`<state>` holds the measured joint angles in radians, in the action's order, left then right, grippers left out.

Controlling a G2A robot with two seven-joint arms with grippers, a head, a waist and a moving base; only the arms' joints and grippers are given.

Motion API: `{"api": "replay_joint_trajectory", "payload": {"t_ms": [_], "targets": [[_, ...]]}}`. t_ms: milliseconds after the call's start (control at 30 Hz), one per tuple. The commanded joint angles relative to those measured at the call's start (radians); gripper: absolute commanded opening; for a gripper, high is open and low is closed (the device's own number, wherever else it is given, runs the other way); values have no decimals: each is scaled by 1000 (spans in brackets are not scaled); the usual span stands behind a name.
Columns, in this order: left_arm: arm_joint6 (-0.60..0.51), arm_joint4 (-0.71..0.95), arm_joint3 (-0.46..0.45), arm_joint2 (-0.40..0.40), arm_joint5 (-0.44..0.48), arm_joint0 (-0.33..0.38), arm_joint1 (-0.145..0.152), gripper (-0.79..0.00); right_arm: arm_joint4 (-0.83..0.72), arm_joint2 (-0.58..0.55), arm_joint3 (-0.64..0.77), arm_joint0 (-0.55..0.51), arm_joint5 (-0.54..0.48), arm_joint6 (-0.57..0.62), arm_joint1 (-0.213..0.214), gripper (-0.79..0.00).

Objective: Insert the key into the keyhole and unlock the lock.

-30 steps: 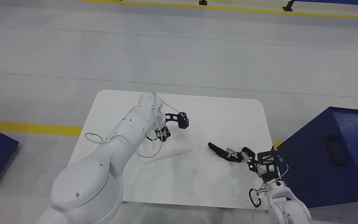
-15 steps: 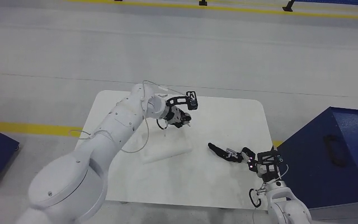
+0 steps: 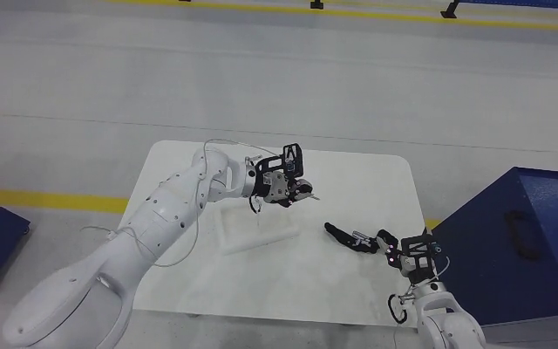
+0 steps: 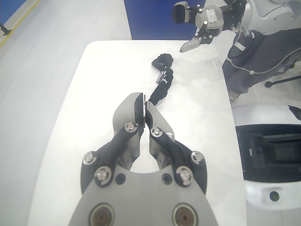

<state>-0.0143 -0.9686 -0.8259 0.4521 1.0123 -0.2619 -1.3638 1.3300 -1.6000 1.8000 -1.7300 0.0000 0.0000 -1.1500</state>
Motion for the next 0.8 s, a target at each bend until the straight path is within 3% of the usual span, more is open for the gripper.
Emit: {"api": "replay_joint_trajectory", "payload": {"t_ms": [0, 300, 367, 500, 633, 767], "targets": [[0, 0, -1, 0, 0, 0, 0, -785, 0, 0, 0, 0, 0, 0, 0, 0], [9, 9, -8, 4, -6, -11, 0, -785, 0, 0, 0, 0, 0, 0, 0, 0], [114, 30, -40, 43, -14, -41, 10, -785, -49, -15, 8, 3, -24, 29, 0, 0], [402, -71, -106, 127, -1, -136, 51, -785, -212, -160, 20, 55, -195, 201, 18, 0], [647, -239, -180, 181, -14, -235, 88, -785, -303, -271, -13, 133, -464, 434, 48, 0], [661, -252, -184, 183, -14, -240, 90, -785, -379, -311, -89, 241, -731, 622, 80, 0]]}}
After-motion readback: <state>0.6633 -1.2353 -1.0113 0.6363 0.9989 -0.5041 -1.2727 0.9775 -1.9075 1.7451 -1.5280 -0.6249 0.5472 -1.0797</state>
